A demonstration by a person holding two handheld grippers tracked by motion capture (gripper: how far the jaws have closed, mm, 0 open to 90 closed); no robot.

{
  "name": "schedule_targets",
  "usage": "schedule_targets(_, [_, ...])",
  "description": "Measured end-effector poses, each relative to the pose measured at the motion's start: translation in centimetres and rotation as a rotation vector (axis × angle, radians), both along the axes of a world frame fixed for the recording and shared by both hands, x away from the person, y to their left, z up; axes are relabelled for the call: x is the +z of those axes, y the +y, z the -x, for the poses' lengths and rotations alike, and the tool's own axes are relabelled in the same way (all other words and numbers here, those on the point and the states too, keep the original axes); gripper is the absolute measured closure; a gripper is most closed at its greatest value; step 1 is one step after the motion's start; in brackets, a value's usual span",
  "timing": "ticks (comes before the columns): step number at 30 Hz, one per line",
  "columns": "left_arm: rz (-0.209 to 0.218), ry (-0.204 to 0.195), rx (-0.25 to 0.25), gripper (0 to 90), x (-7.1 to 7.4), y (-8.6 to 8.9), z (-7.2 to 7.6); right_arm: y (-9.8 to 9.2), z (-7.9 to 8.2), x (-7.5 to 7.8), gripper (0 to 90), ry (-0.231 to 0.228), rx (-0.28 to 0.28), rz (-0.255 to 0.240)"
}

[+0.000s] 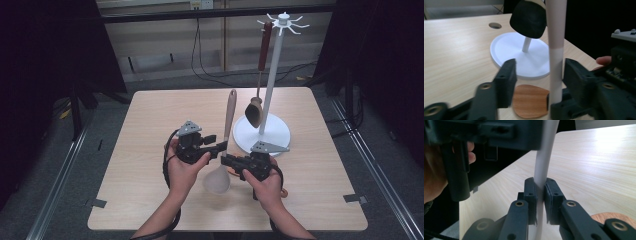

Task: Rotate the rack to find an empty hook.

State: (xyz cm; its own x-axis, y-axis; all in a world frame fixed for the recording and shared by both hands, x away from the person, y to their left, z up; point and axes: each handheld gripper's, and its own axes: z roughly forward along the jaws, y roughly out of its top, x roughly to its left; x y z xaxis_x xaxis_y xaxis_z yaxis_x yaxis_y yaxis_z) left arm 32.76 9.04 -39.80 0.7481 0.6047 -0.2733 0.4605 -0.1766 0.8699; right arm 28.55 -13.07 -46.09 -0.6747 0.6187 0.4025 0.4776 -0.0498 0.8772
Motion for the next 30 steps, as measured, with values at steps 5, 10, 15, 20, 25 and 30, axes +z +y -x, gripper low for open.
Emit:
schedule_targets(5, [-0.087,-0.047,0.047,25.3,-0.6,1.1,-0.1,-1.3,-0.1,0.5,81.5,-0.045,0.001,0.037])
schedule_targets(10, [-0.133,-0.021,0.082,15.8,-2.1,2.3,-0.6,-2.6,0.1,1.2,81.4,-0.085,0.026,0.032])
schedule_targets(15, [-0.176,0.009,0.117,9.9,-3.8,3.1,-1.1,-3.7,0.1,1.9,81.5,-0.127,0.056,0.035])
schedule_targets(20, [-0.216,0.028,0.136,7.5,-5.1,3.9,-1.5,-4.6,0.0,2.6,81.4,-0.170,0.079,0.052])
schedule_targets(25, [-0.229,0.037,0.147,6.0,-5.7,4.2,-1.8,-5.5,-0.1,3.3,81.4,-0.197,0.085,0.052])
schedule_targets(30, [-0.249,0.043,0.152,5.6,-6.1,4.4,-1.8,-6.3,-0.4,4.1,81.4,-0.215,0.080,0.053])
